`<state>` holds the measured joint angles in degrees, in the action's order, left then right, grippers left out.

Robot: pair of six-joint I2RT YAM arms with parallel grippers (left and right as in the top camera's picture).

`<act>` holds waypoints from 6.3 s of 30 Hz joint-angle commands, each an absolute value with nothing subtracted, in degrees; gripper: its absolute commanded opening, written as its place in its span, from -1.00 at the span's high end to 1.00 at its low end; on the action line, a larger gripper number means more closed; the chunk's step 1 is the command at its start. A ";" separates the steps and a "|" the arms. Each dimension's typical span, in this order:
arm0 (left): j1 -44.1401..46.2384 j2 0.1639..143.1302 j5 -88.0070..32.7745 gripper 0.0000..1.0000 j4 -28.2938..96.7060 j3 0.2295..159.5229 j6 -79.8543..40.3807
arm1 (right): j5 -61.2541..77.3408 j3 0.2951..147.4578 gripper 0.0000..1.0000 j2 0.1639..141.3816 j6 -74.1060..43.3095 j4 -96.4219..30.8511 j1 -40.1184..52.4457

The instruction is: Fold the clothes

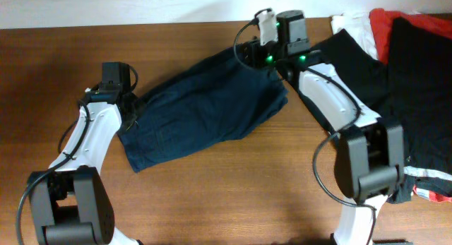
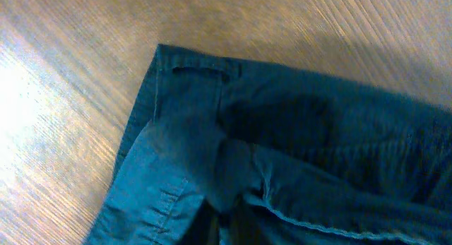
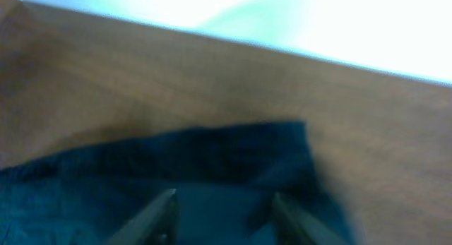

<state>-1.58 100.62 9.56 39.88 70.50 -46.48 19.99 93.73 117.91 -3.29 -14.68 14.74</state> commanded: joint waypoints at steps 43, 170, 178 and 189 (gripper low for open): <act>-7.66 105.25 -10.68 -0.82 42.54 63.00 -25.50 | -5.80 101.38 -0.37 116.71 3.57 -54.68 8.93; 9.10 136.70 -15.46 -0.98 62.74 112.55 12.47 | -1.96 123.09 0.19 124.73 1.02 -81.32 8.16; 5.80 139.44 2.61 0.99 74.37 113.93 1.41 | -0.56 123.09 0.20 124.01 0.78 -81.71 4.60; -19.57 139.28 20.53 1.00 77.01 130.08 -0.32 | -0.60 123.11 0.20 120.99 -1.15 -82.52 0.25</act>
<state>-16.40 139.06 18.31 79.05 128.31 -2.20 -0.82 122.04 123.42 -0.27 -82.35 0.34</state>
